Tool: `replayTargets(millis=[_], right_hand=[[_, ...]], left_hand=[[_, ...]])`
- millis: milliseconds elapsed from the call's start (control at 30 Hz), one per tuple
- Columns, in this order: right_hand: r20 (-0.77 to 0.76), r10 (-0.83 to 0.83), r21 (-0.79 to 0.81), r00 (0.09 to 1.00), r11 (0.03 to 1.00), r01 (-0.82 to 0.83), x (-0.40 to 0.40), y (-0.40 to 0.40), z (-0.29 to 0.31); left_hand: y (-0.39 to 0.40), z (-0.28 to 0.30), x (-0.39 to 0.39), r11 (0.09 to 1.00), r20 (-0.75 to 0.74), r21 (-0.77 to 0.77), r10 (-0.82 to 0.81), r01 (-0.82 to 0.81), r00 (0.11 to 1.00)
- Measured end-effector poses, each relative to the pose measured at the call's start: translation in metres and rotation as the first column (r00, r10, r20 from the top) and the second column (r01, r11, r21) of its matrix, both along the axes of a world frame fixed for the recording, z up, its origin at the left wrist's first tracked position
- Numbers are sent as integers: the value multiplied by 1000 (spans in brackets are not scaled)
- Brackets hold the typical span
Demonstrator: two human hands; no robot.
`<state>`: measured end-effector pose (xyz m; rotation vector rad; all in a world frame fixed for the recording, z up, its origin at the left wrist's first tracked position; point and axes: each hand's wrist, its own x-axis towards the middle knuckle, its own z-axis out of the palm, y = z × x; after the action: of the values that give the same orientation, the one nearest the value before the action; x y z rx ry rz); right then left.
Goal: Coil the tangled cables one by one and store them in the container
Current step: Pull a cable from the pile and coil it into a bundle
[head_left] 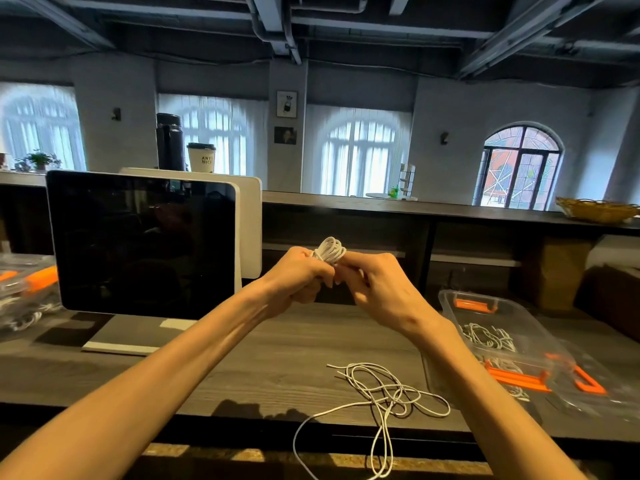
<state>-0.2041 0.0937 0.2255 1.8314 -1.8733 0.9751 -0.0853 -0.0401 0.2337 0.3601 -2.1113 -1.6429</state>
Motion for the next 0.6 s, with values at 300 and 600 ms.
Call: replayTargets(millis=[300,600], right_hand=[[143,123,-199,982,976,-93,14,14,-1],[395,262,-120,880,965,-233,1,21,3]], left_hand=[[-1,5,-2,998,57,56,-20,17,998],[9,5,-3,999,61,6,-37,37,997]])
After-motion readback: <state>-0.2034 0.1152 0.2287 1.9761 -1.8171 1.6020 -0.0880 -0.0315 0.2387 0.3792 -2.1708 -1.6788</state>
